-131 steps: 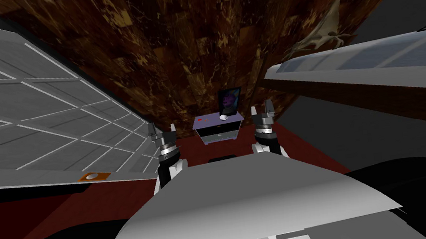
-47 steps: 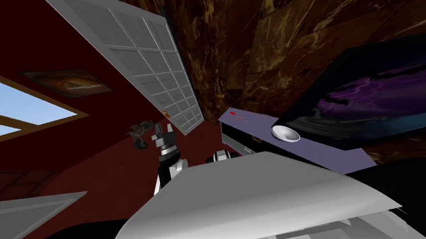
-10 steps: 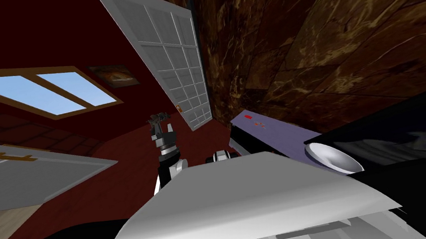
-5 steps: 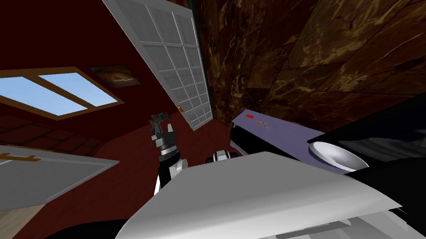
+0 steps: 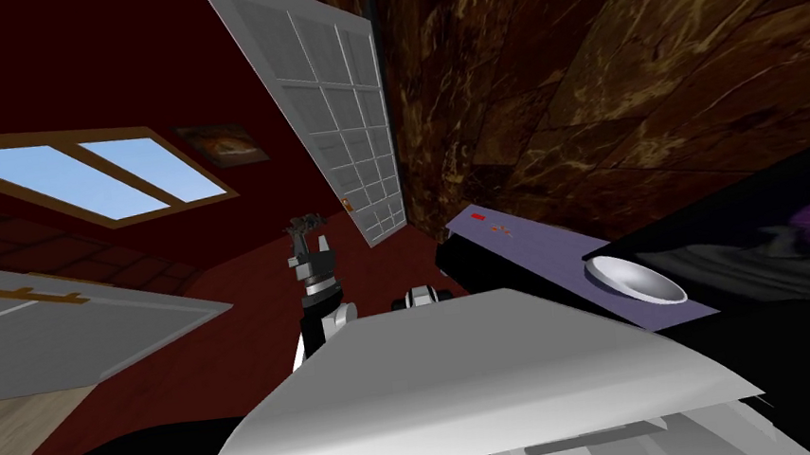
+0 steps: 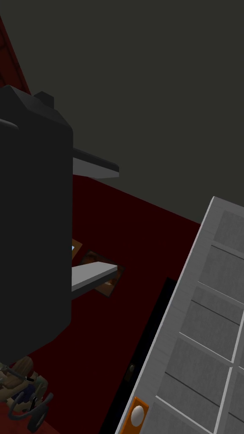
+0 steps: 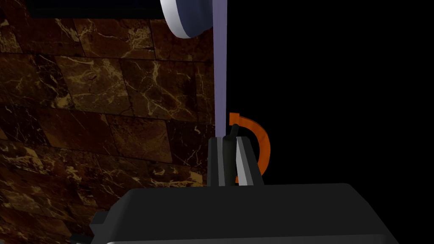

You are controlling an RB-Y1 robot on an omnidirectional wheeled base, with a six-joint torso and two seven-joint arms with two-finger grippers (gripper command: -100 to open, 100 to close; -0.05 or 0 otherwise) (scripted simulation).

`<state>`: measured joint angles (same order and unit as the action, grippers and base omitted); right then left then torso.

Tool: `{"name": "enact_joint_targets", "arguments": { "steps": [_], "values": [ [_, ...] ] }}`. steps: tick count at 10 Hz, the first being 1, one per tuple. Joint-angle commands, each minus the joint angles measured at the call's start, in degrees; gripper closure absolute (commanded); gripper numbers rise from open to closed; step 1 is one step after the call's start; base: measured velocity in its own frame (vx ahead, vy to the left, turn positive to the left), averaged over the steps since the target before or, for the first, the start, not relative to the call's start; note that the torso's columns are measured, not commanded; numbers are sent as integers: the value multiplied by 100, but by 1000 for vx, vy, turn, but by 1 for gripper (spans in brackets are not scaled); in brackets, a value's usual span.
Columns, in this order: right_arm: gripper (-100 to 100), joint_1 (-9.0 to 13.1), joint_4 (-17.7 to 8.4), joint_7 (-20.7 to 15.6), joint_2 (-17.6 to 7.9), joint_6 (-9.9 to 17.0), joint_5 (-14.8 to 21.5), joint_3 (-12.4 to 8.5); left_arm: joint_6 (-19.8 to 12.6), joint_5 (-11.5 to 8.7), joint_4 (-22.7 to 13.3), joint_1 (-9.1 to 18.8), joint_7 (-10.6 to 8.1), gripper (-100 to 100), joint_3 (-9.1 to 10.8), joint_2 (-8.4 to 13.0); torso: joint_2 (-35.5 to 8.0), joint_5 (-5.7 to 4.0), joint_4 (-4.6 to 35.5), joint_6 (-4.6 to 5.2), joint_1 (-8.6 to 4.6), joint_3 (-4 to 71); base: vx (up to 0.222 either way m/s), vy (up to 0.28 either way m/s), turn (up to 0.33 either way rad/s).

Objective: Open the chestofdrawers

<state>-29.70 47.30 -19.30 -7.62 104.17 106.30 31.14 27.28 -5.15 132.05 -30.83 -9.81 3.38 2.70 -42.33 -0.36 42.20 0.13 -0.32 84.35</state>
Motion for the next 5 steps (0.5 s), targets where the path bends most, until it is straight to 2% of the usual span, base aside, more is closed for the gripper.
{"name": "enact_joint_targets", "arguments": {
  "steps": [1,4,5],
  "values": [
    [-100,-204,157,-43,16,75,131,75,0,0,0,0,0,0,1,1,21,13,2,-11,-25,21,18,1,-48],
    [-100,-765,650,-188,20,271,515,278,0,0,0,-3,0,0,3,3,36,35,2,-18,17,41,101,-64,-65],
    [-100,-801,661,-188,20,271,515,278,0,0,0,-3,0,0,3,3,15,37,7,-17,24,28,61,-70,-11]
  ]
}}
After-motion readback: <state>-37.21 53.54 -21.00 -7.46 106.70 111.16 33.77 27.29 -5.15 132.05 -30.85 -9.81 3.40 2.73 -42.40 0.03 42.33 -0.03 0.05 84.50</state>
